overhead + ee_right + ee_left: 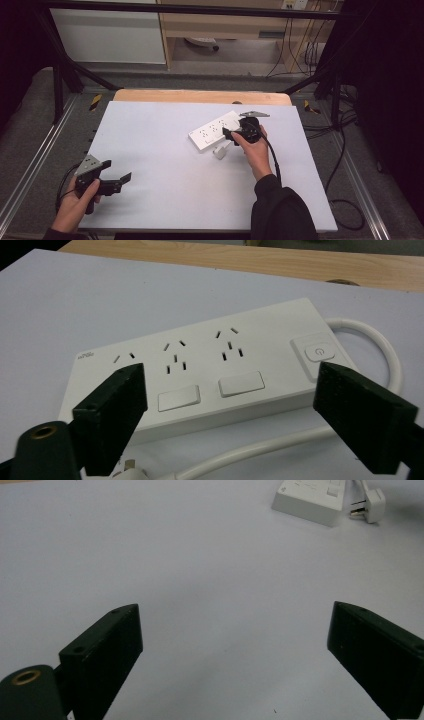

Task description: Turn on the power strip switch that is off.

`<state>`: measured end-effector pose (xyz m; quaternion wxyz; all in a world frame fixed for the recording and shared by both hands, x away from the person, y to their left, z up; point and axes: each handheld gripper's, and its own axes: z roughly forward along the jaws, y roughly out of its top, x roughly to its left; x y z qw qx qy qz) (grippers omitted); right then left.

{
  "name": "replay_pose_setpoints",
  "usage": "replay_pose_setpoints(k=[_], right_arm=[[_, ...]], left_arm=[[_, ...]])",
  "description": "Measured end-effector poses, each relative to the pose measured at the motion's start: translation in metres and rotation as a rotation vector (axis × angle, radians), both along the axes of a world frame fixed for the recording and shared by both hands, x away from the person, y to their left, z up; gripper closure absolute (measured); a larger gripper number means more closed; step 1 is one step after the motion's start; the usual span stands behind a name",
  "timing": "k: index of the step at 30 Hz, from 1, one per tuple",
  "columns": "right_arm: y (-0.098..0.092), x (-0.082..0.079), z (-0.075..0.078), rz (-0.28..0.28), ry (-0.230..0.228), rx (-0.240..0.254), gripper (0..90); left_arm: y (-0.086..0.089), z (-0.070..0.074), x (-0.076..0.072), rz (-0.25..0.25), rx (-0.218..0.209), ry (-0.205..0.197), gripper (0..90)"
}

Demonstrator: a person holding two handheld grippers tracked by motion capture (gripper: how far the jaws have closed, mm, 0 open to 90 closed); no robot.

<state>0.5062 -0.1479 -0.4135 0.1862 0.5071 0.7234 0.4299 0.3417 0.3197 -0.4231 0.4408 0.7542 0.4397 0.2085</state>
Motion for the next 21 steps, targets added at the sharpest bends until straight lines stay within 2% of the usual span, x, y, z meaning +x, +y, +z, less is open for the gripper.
replay_pose_setpoints(k=[4, 11, 17, 21], right_arm=[[0.003, 0.001, 0.0, 0.01, -0.007, -0.012, 23.5], [0.008, -0.001, -0.002, 0.06, -0.015, -0.012, 39.6], [0.009, -0.001, -0.001, 0.069, -0.043, -0.032, 52.1], [0.012, -0.001, -0.001, 0.107, -0.065, -0.051, 59.2]], left_arm=[[0.0, 0.0, 0.0, -0.001, 0.001, 0.001, 7.5], [0.001, 0.0, 0.0, -0.001, -0.001, -0.001, 7.5], [0.0, 0.0, 0.0, -0.002, 0.0, -0.001, 7.5], [0.0, 0.0, 0.0, -0.002, 0.002, 0.001, 7.5]])
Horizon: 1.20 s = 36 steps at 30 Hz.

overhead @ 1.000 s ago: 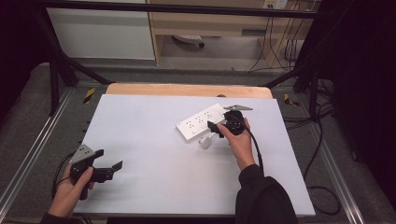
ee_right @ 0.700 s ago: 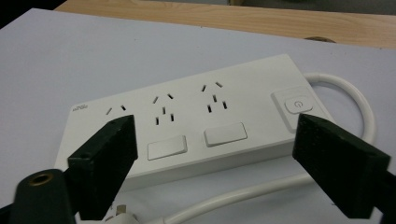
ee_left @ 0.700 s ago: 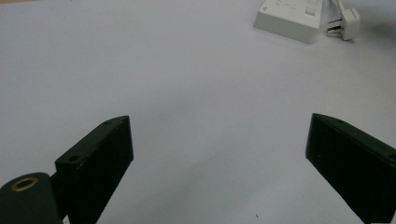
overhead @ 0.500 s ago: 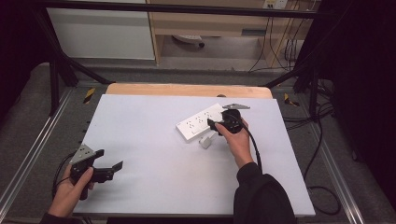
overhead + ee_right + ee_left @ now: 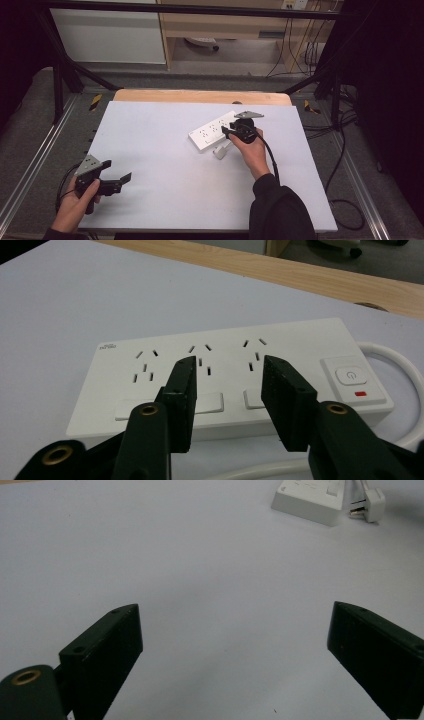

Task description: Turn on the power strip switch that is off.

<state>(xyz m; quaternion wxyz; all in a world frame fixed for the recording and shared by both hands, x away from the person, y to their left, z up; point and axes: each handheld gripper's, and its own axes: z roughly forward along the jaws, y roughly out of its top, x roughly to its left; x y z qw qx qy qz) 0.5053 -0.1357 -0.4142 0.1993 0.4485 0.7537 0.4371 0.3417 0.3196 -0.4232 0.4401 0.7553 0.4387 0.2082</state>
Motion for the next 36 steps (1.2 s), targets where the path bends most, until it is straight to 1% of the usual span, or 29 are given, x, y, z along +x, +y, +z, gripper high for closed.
replay_pose_setpoints(k=[2, 6, 10, 18, 21, 27, 31, 36], right_arm=[[0.001, 0.0, 0.0, 0.006, -0.008, 0.001, 61.8], [0.002, 0.002, -0.002, -0.004, -0.01, 0.006, 66.9], [0.002, 0.003, -0.004, -0.017, -0.005, 0.021, 71.8], [0.002, 0.005, -0.009, -0.026, 0.0, 0.028, 80.6], [0.003, 0.005, -0.009, -0.022, 0.001, 0.026, 82.1], [0.004, 0.005, -0.011, -0.009, -0.005, 0.007, 84.3], [0.003, 0.005, -0.013, -0.028, -0.002, -0.007, 86.5], [0.005, 0.006, -0.016, -0.03, 0.0, -0.005, 88.4]], left_arm=[[0.0, 0.0, 0.0, -0.001, 0.001, 0.0, 7.5], [0.0, 0.0, 0.0, -0.002, 0.002, 0.0, 7.5], [0.0, 0.0, 0.0, -0.003, 0.003, 0.0, 7.5], [-0.001, 0.0, 0.0, -0.005, 0.005, 0.002, 7.5], [-0.001, 0.0, 0.0, -0.006, 0.005, 0.002, 7.5], [-0.001, -0.001, 0.0, -0.007, 0.007, 0.002, 7.5], [-0.001, -0.001, 0.0, -0.007, 0.007, 0.002, 7.5], [-0.001, -0.001, 0.0, -0.006, 0.006, 0.003, 7.5]])
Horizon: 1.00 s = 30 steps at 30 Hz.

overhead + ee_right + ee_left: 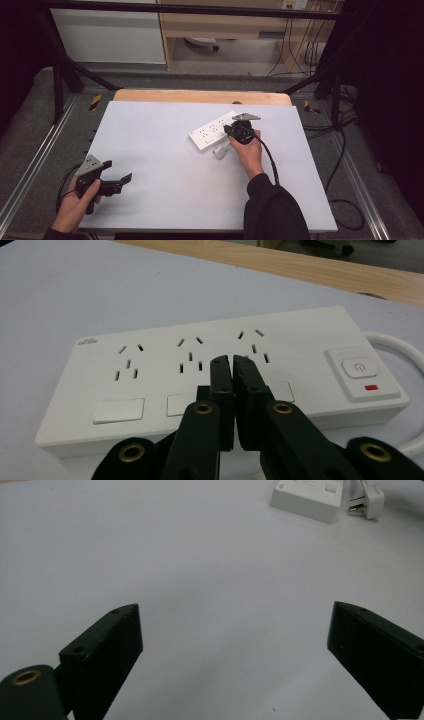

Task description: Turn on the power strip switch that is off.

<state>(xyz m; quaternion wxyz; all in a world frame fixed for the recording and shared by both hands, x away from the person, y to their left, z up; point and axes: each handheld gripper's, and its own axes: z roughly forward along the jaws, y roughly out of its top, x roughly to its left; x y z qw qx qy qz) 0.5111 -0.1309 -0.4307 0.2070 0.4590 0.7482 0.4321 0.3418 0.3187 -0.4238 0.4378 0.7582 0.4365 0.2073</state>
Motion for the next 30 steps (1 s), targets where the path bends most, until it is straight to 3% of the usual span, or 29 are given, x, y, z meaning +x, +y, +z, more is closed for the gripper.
replay_pose_setpoints(k=[12, 30], right_arm=[[0.006, 0.0, -0.006, -0.003, 0.014, -0.007, 90.0], [0.008, 0.0, -0.014, -0.023, -0.003, -0.004, 90.0]], left_arm=[[0.0, 0.0, 0.0, -0.001, 0.0, 0.0, 7.5], [0.0, 0.0, 0.0, -0.003, 0.001, -0.002, 7.5]])
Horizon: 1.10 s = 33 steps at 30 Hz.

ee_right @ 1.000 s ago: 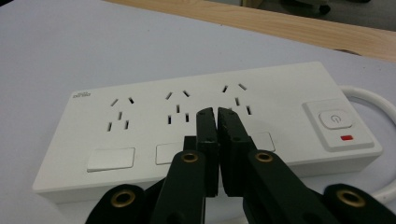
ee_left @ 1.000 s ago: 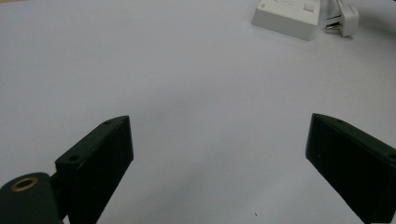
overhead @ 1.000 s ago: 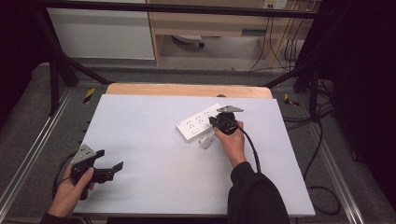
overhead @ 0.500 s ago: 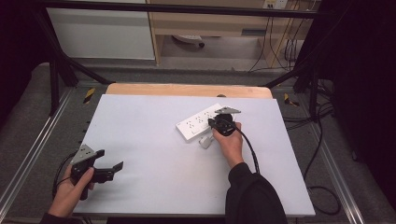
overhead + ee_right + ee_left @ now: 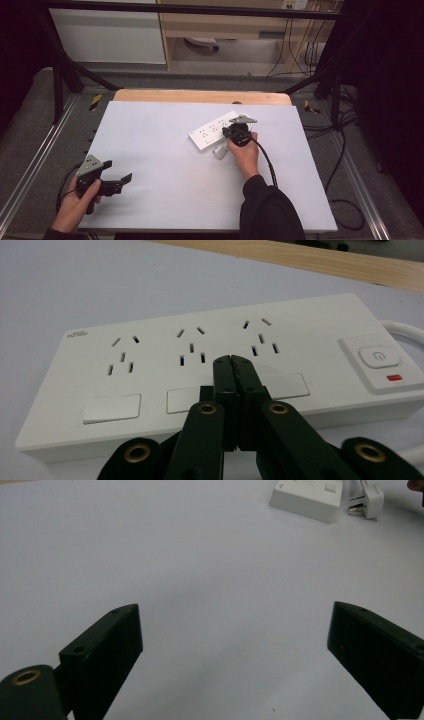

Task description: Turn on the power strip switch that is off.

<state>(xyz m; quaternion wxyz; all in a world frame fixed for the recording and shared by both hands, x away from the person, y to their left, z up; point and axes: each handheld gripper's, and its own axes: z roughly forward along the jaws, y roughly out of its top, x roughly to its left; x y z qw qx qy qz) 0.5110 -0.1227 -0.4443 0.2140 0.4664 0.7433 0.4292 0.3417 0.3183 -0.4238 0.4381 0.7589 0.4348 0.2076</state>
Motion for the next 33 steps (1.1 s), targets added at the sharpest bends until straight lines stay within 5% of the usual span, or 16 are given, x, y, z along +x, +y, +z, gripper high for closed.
replay_pose_setpoints(k=[33], right_arm=[[0.0039, -0.0004, -0.0007, 0.017, -0.021, 0.0, 90.0]], left_arm=[[-0.0004, 0.0, 0.0, -0.003, 0.002, -0.001, 7.5]])
